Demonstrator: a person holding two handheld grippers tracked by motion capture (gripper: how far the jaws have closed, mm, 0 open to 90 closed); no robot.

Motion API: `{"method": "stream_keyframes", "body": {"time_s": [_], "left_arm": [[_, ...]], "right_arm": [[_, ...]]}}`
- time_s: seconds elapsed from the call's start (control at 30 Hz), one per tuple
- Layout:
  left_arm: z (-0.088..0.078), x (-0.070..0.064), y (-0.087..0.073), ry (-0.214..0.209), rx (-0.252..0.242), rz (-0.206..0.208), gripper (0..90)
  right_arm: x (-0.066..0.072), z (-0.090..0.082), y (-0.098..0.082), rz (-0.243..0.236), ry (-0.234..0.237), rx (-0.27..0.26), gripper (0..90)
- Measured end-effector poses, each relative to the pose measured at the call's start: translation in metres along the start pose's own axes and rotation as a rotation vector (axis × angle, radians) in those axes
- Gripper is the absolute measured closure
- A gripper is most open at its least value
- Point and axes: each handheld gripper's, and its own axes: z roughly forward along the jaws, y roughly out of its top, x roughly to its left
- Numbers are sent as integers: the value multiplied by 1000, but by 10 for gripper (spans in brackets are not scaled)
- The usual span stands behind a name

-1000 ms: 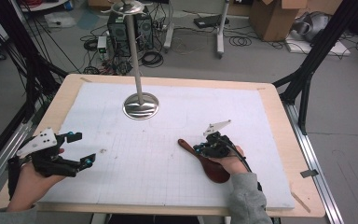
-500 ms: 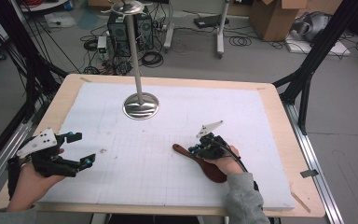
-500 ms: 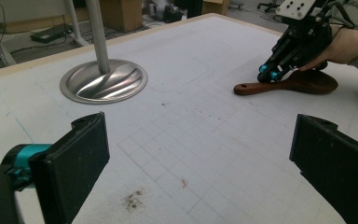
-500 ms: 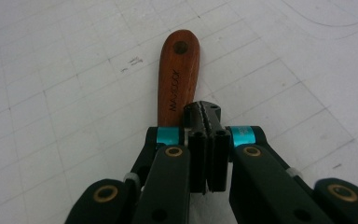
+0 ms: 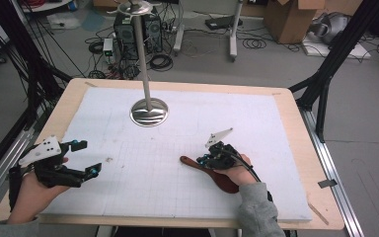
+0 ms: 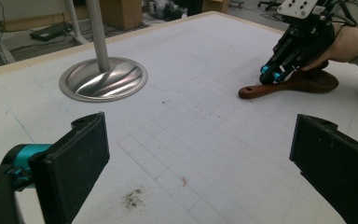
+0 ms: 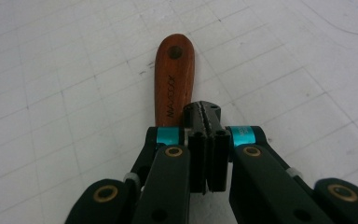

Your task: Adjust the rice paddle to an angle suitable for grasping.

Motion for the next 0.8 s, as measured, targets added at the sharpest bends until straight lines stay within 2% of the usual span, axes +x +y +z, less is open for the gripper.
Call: {"method": "stream_keyframes", "body": {"time_s": [0.4, 0.5, 0.57, 0.63, 0.67, 0.7, 0.77, 0.8], "left_arm": [[-1, -1, 0, 3, 0, 1, 51], [-2, -2, 1, 4, -3, 4, 51], [-3, -2, 2, 6, -5, 6, 51], [-3, -2, 2, 8, -11, 5, 51], [-3, -2, 2, 8, -11, 5, 51], [-4, -2, 2, 10, -10, 8, 51], [-4, -1, 2, 10, -7, 4, 51], [-4, -1, 2, 10, -7, 4, 51]], "right_arm": [[3, 1, 2, -23, 2, 3, 879], [3, -3, 2, -20, -11, -19, 792], [3, -9, 2, -13, 13, -50, 731], [4, -15, 3, -17, 10, -82, 677], [4, -15, 3, -17, 10, -82, 677], [4, -23, 4, -10, 5, -113, 596], [5, -28, 6, 8, -2, -129, 490], [5, -28, 6, 8, -2, -129, 490]]}}
